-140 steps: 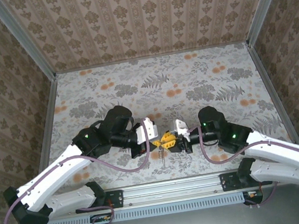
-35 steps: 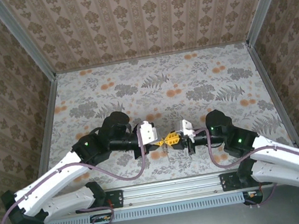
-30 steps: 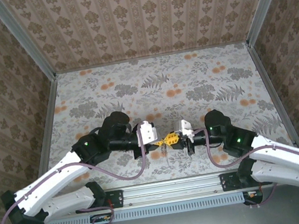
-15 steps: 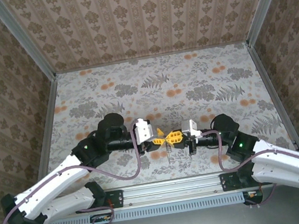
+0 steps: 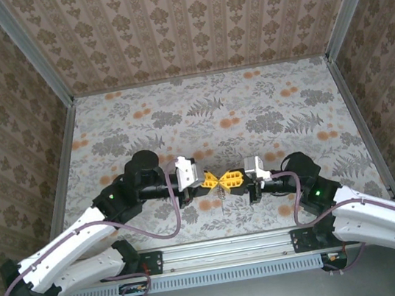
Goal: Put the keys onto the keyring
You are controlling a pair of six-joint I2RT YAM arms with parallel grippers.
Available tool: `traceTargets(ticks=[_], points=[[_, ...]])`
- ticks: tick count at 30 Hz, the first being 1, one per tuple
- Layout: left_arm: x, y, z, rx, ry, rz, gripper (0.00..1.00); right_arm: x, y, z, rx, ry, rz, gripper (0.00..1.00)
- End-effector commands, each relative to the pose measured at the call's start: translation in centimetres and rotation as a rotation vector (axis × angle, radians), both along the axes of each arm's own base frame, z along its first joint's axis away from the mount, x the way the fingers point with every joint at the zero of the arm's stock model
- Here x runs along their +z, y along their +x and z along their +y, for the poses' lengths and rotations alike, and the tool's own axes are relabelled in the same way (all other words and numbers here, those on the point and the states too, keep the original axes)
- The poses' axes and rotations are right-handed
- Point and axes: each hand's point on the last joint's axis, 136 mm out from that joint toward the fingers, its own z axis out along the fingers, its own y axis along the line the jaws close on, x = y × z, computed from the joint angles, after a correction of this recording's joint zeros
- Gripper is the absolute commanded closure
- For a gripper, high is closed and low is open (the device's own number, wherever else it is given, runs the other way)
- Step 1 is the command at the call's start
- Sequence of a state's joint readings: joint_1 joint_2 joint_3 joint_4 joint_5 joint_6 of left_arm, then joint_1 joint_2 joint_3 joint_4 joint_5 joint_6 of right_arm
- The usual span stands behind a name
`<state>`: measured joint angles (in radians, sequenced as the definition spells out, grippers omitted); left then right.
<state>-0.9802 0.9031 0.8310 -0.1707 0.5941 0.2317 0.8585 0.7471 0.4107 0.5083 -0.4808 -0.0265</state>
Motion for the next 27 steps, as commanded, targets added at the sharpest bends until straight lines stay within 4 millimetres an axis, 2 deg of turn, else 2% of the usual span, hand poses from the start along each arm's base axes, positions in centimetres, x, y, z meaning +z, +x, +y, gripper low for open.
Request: traceTargets(ticks=[1,3,5,6,11,14,16,21,27], points=[[0.1,0.5,0.4,0.028,0.005,-0.034,1.00,1.1,0.3,-0.5,-0.041,-0.001,0.017,0.63],[-0.1,0.9,0.8,0.064,0.020,-0.056,1.00,0.0,0.4,-1.4,-0.085,-0.041,0.061,0.40],[-0.2,1.3,1.3,0.100,0.025,-0.073,1.00,-0.9,0.6,-2.8,-0.149,-0.067,0.103,0.29],[-0.2,1.5,1.4,0.113,0.029,-0.079,1.00,-1.4,0.8,-3.7,-0.193,-0.080,0.130,0.27],[-1.0,1.7,1.6,0.122,0.046,-0.066,1.00,-3.9,3.1,-8.6,-0.495,-0.141,0.293,0.28],[-1.8,2.0,1.8,0.140,0.069,-0.063,1.00,-6.0,4.7,-10.5,-0.651,-0.235,0.399,0.29],[-2.2,2.0,1.9,0.147,0.075,-0.058,1.00,-8.2,5.9,-11.6,-0.769,-0.350,0.494,0.30],[-3.6,2.5,2.1,0.191,0.111,-0.059,1.00,-12.3,6.9,-12.1,-0.848,-0.523,0.705,0.33],[-6.0,3.3,2.3,0.258,0.178,-0.075,1.00,-15.9,6.6,-13.3,-0.880,-0.539,0.904,0.37]])
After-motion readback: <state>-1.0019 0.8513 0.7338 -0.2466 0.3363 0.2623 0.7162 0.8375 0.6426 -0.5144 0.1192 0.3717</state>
